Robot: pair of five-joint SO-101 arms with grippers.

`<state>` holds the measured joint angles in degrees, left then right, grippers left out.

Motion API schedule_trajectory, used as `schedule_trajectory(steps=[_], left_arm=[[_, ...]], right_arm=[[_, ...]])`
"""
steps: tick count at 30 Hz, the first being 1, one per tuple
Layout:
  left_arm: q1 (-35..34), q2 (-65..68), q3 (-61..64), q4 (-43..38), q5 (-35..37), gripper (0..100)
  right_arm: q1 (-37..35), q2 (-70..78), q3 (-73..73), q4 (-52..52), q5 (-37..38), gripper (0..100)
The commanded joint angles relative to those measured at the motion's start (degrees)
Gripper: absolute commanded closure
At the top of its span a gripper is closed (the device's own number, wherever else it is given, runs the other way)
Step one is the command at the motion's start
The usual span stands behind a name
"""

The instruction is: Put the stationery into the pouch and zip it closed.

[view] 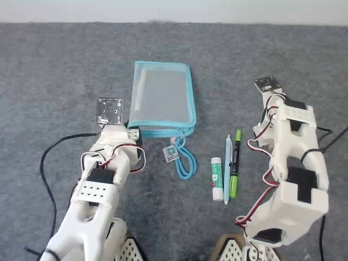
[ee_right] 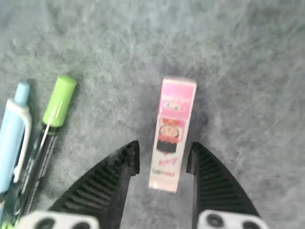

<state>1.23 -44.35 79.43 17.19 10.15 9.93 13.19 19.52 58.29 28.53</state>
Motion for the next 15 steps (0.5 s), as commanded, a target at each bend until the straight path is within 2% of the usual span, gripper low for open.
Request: schedule_trajectory(steps=[1,5,11,15], left_arm=[[-0.3,-0.4,-0.6,-1.4,0.0,99],[-0.3,-0.3,-0.6,-1.4,0.1,99],[-0.3,-0.4,-0.6,-1.4,0.1,99],[-0.3,-0.4,-0.6,-1.4,0.1,99]], right_arm=[[1.1,0.5,-0.8,-1.6,-0.4,84.6],[2.1,0.3,-0.4,-1.1,-0.4,90.1],[2.8,0.6,-0.6,0.8,-0.1,91.2],[2.9,0.5,-0.4,0.7,0.0,99.4]])
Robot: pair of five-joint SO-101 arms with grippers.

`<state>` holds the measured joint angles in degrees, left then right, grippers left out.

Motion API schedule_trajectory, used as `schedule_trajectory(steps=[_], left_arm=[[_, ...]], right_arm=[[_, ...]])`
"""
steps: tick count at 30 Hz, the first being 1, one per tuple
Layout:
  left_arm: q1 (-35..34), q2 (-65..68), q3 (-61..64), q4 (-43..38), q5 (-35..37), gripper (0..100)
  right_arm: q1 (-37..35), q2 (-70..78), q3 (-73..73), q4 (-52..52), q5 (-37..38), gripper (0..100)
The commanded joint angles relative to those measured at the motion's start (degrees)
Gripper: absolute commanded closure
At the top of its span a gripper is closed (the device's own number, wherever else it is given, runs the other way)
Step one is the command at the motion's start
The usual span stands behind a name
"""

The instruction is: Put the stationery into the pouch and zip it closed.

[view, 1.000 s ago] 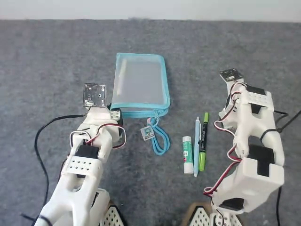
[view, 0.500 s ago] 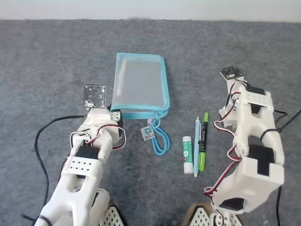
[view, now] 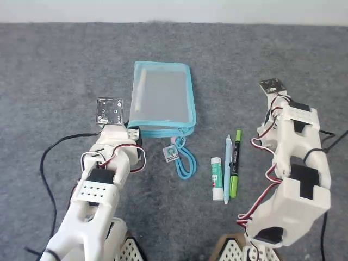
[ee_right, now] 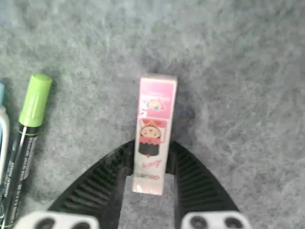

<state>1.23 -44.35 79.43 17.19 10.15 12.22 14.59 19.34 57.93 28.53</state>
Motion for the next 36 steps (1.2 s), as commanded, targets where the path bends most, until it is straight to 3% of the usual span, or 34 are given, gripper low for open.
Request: schedule_trajectory(steps=[1,5,11,15,20,26,31,36], left_arm=[[-0.3,-0.4,-0.6,-1.4,0.1,99],[-0.4,-0.6,-0.6,-1.5,0.1,99],[-0.4,-0.7,-1.3,-1.8,0.2,99],[-0.2,-0.3,-2.1,-1.8,0.2,99],[0.1,-0.3,-2.2,-4.1,0.3,99],[0.2,-0.3,-2.2,-4.7,0.3,99],[0.3,-0.6,-2.1,-4.7,0.3,99],[0.8,-0.5,-2.1,-4.7,0.3,99]], right_arm=[[0.6,-1.1,-0.3,1.1,0.0,99.1],[0.8,-3.8,-0.6,4.2,-0.1,99.2],[-2.0,-23.5,1.3,16.1,-0.2,99.2],[-12.0,-39.7,4.1,25.7,-0.2,99.2],[-31.6,-52.5,6.7,34.2,-0.7,99.2],[-46.8,-52.2,6.6,36.8,-4.2,99.2],[-48.1,-43.9,1.9,34.2,-4.5,99.2],[-48.2,-30.0,-11.0,34.8,-10.6,99.2]])
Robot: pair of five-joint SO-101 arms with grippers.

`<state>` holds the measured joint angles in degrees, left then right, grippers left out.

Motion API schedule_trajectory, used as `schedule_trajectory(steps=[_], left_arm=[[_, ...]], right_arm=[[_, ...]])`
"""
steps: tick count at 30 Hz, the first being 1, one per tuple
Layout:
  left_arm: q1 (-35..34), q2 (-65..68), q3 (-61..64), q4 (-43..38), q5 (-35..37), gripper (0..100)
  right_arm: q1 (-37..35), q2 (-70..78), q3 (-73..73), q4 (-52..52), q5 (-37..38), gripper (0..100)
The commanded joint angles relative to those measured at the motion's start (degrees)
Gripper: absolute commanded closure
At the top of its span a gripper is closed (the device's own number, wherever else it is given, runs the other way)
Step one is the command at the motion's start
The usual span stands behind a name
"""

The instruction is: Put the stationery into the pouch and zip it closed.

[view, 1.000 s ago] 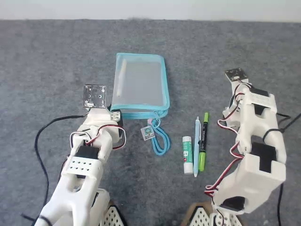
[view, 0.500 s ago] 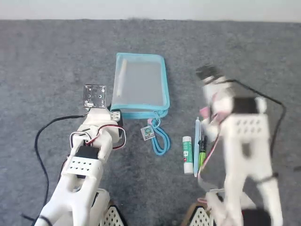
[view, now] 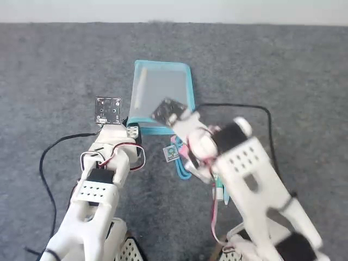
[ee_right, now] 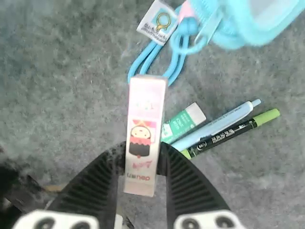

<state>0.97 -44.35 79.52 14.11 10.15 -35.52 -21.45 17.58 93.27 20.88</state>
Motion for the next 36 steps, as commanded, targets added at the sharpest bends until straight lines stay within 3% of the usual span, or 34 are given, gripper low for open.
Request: schedule_trajectory(steps=[1,16,28,36], left_arm=[[1.7,-0.4,-2.0,-1.7,0.3,99],[5.2,-0.6,-1.8,-1.6,0.0,99],[14.0,-0.7,-0.5,-1.6,-3.8,99],[13.5,-0.7,-0.5,-1.6,-3.6,99]], right_arm=[[-0.5,8.3,-11.8,-0.6,-3.6,99.2],[-1.5,37.4,-42.7,8.5,-10.6,99.2],[4.8,45.8,-59.8,7.9,-15.1,99.2],[4.9,46.2,-61.0,8.8,-15.1,79.1]])
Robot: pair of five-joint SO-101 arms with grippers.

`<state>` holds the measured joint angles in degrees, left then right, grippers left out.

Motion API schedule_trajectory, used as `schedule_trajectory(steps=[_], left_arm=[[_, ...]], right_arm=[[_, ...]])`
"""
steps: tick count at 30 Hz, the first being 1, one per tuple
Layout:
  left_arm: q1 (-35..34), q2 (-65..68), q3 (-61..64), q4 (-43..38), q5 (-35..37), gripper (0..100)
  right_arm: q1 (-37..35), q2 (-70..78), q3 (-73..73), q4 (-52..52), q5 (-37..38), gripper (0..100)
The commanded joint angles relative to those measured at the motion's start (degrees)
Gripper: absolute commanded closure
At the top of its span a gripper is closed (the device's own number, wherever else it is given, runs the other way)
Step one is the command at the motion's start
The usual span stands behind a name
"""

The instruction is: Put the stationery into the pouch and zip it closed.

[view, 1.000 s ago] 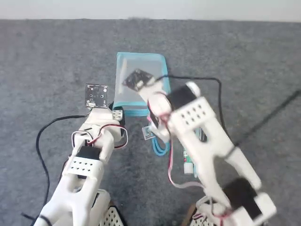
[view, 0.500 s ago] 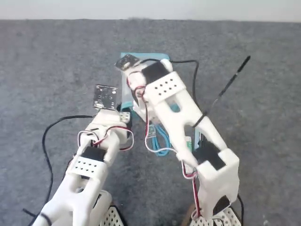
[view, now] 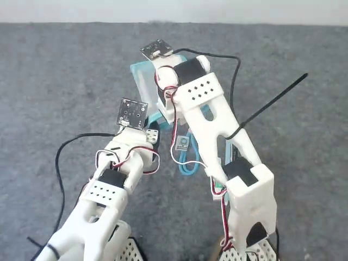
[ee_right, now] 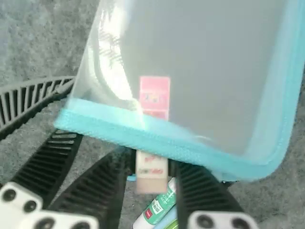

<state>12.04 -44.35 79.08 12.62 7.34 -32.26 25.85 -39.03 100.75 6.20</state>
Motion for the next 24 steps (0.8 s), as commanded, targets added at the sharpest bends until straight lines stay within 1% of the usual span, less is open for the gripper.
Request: schedule_trajectory(steps=[1,7,9,11,14,17,20,24], left_arm=[[2.4,-0.7,0.0,-0.1,-0.7,99],[2.3,-0.7,0.0,-0.1,-0.6,99],[1.7,-0.7,0.0,-0.1,-0.6,99],[0.0,-0.7,-0.2,-0.1,-0.5,99],[-2.8,-0.7,-0.3,-0.3,0.5,99],[-5.2,-0.7,-0.4,-0.3,2.5,99],[-6.3,-0.7,-1.1,-0.2,2.5,99],[-6.4,-0.7,-0.9,-0.2,2.5,99]], right_arm=[[1.6,-1.3,-4.4,1.6,-0.4,79.3],[1.4,-6.6,-4.2,2.3,1.2,82.1],[1.8,-10.5,-1.9,2.3,1.3,82.1],[2.5,-15.6,2.9,2.3,3.0,82.1],[3.7,-24.3,13.4,2.2,4.9,82.1],[6.1,-32.7,27.4,0.7,5.2,82.0],[8.8,-39.1,42.8,-4.1,5.4,81.9],[12.7,-42.7,61.7,-13.1,8.6,82.0]])
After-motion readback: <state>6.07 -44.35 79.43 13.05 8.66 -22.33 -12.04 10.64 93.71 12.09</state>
